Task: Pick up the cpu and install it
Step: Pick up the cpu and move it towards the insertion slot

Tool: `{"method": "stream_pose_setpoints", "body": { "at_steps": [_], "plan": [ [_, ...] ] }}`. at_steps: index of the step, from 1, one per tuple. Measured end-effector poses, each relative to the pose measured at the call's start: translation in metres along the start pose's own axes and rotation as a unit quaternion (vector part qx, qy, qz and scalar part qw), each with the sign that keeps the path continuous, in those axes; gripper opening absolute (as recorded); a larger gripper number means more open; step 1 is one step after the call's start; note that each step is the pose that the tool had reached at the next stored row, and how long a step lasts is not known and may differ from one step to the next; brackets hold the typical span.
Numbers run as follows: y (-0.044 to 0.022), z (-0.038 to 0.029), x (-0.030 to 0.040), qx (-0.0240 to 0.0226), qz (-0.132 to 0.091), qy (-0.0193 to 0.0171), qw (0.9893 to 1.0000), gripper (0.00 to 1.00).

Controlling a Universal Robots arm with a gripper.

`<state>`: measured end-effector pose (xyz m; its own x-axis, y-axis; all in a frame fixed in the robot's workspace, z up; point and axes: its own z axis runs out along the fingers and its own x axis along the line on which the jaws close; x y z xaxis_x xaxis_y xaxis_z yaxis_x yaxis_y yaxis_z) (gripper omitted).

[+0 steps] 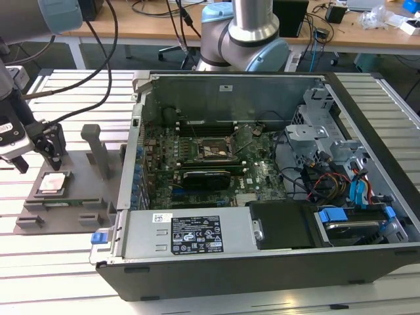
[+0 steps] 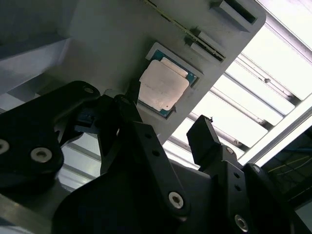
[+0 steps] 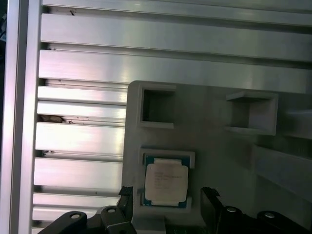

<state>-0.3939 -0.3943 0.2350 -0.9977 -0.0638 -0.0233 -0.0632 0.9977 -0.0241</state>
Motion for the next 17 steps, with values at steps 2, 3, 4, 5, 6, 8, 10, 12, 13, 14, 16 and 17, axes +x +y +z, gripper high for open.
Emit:
{"method": "stream_pose_setpoints", "body": {
  "at_steps": [2,3,4,5,6,8,10,12,13,14,16,17],
  "plan": [
    [0.0001,0.0034,0.0001,0.0000,0.000,0.0000,1.0000,0.66],
    [0.0001,0.0046,0.0002,0.0000,0.000,0.0000,1.0000,0.66],
    [-0.0001,0.0059,0.0002,0.0000,0.000,0.0000,1.0000,0.66],
    [-0.0002,0.0075,0.0001,0.0001,0.000,0.0001,1.0000,0.66],
    [-0.0003,0.0094,-0.0001,0.0000,0.000,0.0001,1.0000,0.66],
    [-0.0002,0.0150,-0.0012,0.0000,0.000,0.0001,1.0000,0.66],
    [-0.0002,0.0225,-0.0038,0.0000,0.000,0.0003,1.0000,0.66],
    [0.0000,0.0276,-0.0042,0.0000,0.000,0.0005,1.0000,0.66],
    [0.0000,0.0295,-0.0042,0.0000,0.000,0.0004,1.0000,0.66],
    [0.0000,0.0315,-0.0042,0.0000,0.000,0.0004,1.0000,0.66],
    [0.0001,0.0351,-0.0041,0.0000,0.000,0.0005,1.0000,0.66],
    [0.0001,0.0368,-0.0041,0.0000,0.000,0.0005,1.0000,0.66]
  ]
}}
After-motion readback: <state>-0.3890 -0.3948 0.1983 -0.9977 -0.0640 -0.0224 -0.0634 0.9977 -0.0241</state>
